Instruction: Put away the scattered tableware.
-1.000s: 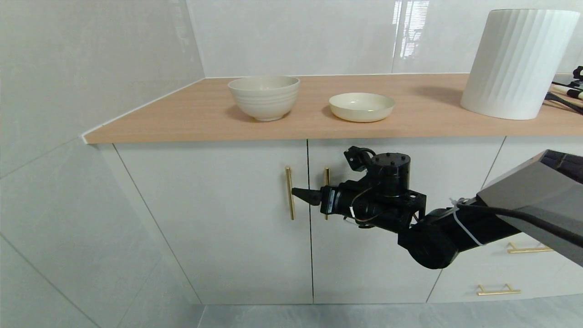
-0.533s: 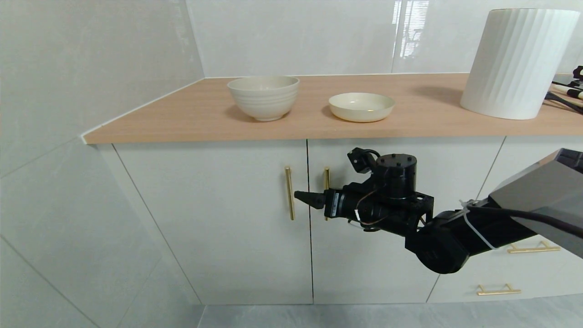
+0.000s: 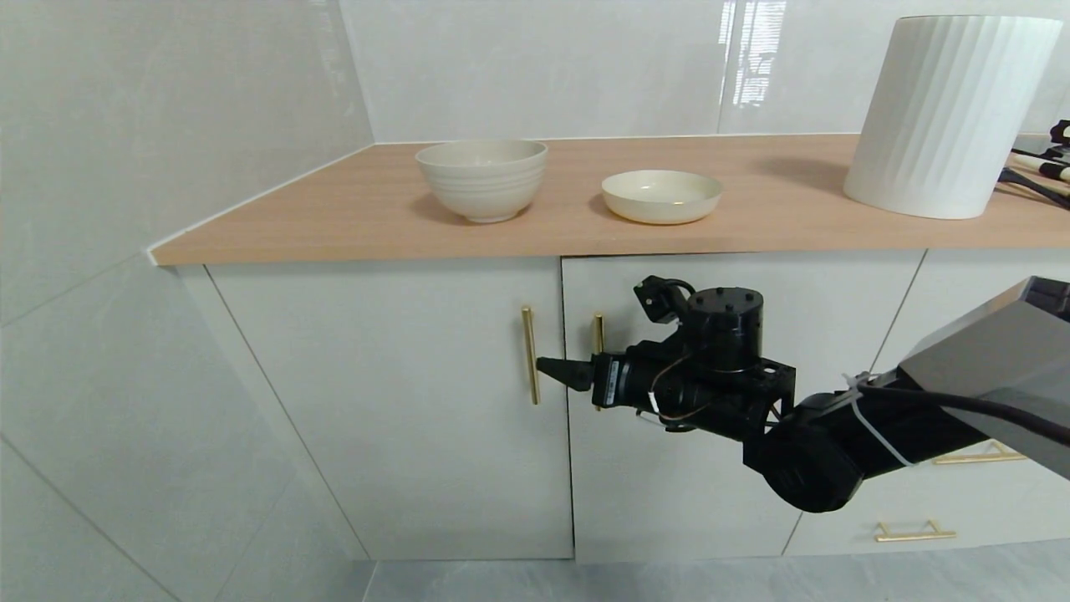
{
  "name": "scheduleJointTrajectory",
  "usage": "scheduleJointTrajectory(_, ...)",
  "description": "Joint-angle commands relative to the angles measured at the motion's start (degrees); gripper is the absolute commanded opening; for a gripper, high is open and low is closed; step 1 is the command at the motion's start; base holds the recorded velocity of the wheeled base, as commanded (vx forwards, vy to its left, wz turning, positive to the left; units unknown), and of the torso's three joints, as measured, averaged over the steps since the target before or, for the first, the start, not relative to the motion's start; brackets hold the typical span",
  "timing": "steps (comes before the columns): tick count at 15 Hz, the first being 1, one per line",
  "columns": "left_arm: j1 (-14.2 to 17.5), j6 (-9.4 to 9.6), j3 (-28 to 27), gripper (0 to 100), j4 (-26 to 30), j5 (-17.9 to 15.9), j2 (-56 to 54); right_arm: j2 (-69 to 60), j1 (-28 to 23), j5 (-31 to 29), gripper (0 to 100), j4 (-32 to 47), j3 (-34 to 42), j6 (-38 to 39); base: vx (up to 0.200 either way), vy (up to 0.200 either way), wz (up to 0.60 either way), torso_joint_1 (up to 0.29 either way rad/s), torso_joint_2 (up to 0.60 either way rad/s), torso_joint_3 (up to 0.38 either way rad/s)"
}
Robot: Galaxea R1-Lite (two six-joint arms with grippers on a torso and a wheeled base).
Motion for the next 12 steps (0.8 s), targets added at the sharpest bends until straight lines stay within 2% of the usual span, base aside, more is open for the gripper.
scheduleJointTrajectory(1,-0.03,0.42,-1.03,100,-2.35,-1.11,0.0,-2.13,0.42,0.54,100,0.2,2.86,-0.04,0.0,0.0,0.0,0.0,0.0,0.0)
scheduleJointTrajectory(3,0.06,3.93,-2.79,100,-1.91,-10.51,0.44,-4.86,0.78,3.88,100,0.2,7.08,-0.13,0.0,0.0,0.0,0.0,0.0,0.0)
scheduleJointTrajectory(4,0.32,4.02,-5.86,100,0.12,-12.98,4.22,-6.35,0.78,6.25,100,0.11,9.19,-0.21,0.0,0.0,0.0,0.0,0.0,0.0)
scheduleJointTrajectory(9,-0.3,4.2,-21.25,100,1.08,-13.15,31.9,-10.66,1.74,6.87,100,0.11,15.34,-0.3,0.0,0.0,0.0,0.0,0.0,0.0)
scheduleJointTrajectory(10,-1.79,4.02,-24.32,100,0.99,-13.15,37.09,-11.36,2.18,6.87,100,0.11,16.39,-0.3,0.0,0.0,0.0,0.0,0.0,0.0)
scheduleJointTrajectory(12,-9.0,3.76,-28.19,100,0.99,-12.8,44.82,-12.77,2.8,6.96,100,0.11,17.98,-0.3,0.0,0.0,0.0,0.0,0.0,0.0)
